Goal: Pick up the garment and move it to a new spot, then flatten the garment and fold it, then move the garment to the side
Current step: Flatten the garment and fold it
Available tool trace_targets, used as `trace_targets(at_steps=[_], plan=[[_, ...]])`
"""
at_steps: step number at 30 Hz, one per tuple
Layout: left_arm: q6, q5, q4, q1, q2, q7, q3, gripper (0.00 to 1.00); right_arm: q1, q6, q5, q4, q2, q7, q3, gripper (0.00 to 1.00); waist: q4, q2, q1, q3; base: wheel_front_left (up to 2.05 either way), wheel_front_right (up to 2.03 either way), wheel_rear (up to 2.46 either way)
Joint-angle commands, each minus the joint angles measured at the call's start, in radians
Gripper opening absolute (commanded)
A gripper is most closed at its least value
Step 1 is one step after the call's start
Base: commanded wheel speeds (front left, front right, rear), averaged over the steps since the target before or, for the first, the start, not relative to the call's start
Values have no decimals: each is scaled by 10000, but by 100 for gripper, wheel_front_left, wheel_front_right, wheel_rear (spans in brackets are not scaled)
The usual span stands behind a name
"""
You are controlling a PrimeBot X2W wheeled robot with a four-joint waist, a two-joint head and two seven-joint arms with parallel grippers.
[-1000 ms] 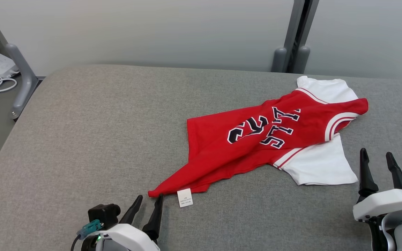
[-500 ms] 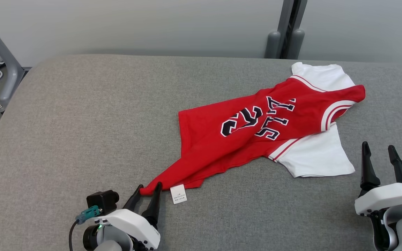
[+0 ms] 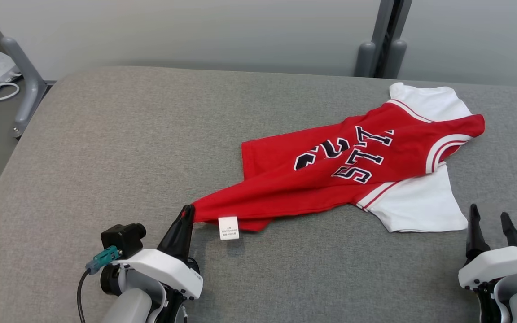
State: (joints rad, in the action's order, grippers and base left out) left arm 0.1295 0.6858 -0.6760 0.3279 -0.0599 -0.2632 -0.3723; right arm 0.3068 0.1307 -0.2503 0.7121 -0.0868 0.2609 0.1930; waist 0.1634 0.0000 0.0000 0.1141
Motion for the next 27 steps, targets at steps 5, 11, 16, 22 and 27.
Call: trace_targets(at_steps=[5,11,16,22,27], plan=[[16,-548,727,-356,-31,-15,274,0,671,1,-457,1245,-49,-302,3,100,211,0,0,-16,0,0,0],[16,-818,1129,-507,19,-15,160,0,1380,1,-894,2696,-255,-709,6,100,439,0,0,71,0,0,0],[16,-909,1293,-506,49,-15,114,0,1752,1,-1108,3621,-236,-917,-150,100,525,0,0,156,0,0,0],[16,-1000,1326,-564,59,-15,148,0,1998,1,-1504,4034,-134,-750,-492,0,445,0,0,102,0,0,0],[17,-1117,1354,-684,63,-15,302,0,1943,1,-1980,3661,-404,-326,-702,0,201,0,0,-145,0,0,0]])
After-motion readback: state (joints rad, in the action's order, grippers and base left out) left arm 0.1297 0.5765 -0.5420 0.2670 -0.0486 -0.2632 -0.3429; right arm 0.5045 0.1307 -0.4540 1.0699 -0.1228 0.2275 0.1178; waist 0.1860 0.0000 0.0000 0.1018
